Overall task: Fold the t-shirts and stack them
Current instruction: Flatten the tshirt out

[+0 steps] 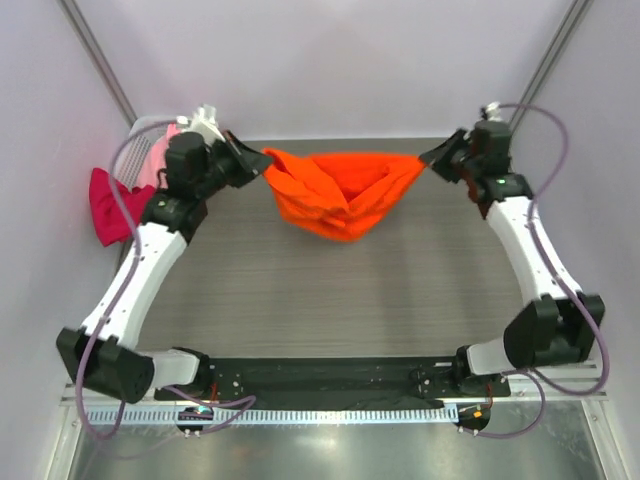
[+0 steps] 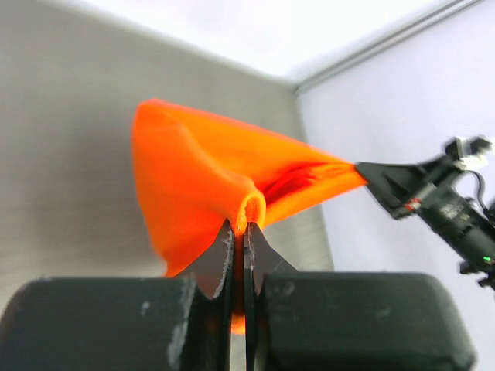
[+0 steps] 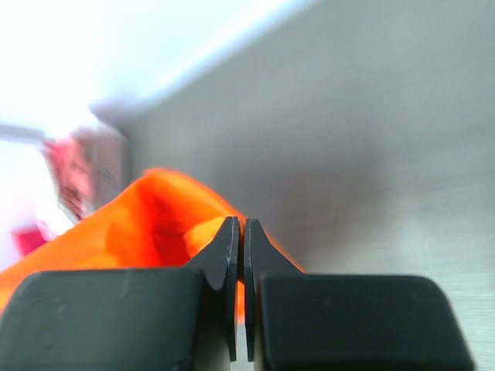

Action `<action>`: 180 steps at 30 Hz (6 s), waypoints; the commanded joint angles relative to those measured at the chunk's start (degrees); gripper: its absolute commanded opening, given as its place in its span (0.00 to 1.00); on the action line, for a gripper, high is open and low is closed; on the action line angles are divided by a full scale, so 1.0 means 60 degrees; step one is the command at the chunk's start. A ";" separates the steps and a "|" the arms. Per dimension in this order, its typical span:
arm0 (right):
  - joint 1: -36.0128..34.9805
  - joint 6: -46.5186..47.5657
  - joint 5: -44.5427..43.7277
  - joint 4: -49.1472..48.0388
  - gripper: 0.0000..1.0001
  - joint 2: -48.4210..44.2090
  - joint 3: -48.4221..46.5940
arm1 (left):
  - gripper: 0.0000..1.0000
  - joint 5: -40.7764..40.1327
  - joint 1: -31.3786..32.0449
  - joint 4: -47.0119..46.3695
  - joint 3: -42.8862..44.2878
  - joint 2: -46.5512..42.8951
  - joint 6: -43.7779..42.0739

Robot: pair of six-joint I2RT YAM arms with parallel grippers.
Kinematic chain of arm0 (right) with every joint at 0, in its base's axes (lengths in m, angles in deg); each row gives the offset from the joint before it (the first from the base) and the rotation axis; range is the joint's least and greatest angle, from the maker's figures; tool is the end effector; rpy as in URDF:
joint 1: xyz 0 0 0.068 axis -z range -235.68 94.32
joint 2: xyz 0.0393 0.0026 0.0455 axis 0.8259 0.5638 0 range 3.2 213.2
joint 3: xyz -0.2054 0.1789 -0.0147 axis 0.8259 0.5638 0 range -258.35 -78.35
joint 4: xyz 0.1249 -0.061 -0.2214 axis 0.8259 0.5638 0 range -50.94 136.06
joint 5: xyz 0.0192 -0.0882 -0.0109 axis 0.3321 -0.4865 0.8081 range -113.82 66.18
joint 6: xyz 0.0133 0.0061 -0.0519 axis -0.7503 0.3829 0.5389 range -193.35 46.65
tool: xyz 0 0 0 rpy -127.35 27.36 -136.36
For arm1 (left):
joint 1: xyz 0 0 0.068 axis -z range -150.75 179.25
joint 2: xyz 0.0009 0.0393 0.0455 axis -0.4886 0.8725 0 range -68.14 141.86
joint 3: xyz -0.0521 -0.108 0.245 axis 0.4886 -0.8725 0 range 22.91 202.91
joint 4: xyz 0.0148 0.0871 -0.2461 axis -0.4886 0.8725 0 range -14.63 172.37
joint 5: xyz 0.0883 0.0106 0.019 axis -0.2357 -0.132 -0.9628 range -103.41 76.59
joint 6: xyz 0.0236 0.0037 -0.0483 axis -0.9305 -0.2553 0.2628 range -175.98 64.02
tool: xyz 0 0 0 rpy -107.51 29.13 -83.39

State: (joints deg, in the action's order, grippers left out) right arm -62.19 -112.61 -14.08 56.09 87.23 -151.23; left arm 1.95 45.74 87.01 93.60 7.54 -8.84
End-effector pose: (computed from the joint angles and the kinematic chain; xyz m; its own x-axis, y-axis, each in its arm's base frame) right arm 0.3378 0.0447 0.3360 -0.5276 0.5677 -0.6319 0.0959 0.7789 0.6197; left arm 0.2925 -0.0965 0.3768 -0.5656 -0.5697 -0.5963 0.1507 0.6395 -0.7539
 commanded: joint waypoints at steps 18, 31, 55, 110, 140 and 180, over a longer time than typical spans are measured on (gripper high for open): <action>0.0659 0.1637 -0.4024 0.3533 0.01 -0.5729 0.2271 | 0.00 -0.3336 -0.0433 0.2997 -0.2905 -0.4059 -0.0810; 0.1274 0.1945 -0.3997 0.3839 0.01 -0.6282 0.1792 | 0.00 -0.3585 -0.0625 0.5455 -0.0213 -0.5009 -0.1396; 0.1274 0.1798 -0.2328 0.3519 0.87 -0.3471 0.0925 | 0.89 -0.2267 -0.0625 0.4374 0.0918 0.0013 -0.0620; 0.1274 0.0818 -0.2062 0.2170 0.59 -0.6344 0.5965 | 0.00 -0.2750 0.4913 0.0328 -0.7099 -0.3661 0.2560; 0.1274 -0.1057 -0.2648 0.1657 0.74 -0.7106 0.7737 | 0.76 -0.2588 0.3301 0.3159 -0.7651 -0.5847 0.2924; 0.1274 -0.0765 -0.1799 0.0368 0.64 -0.7106 0.8866 | 0.20 -0.1988 0.4341 -0.1047 -0.7872 -0.1919 0.3688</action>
State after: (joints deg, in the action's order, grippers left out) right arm -54.80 -118.08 -25.16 60.03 45.07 -97.51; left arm -11.30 71.51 82.20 43.42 -3.81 14.21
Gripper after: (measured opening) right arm 0.639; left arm 0.202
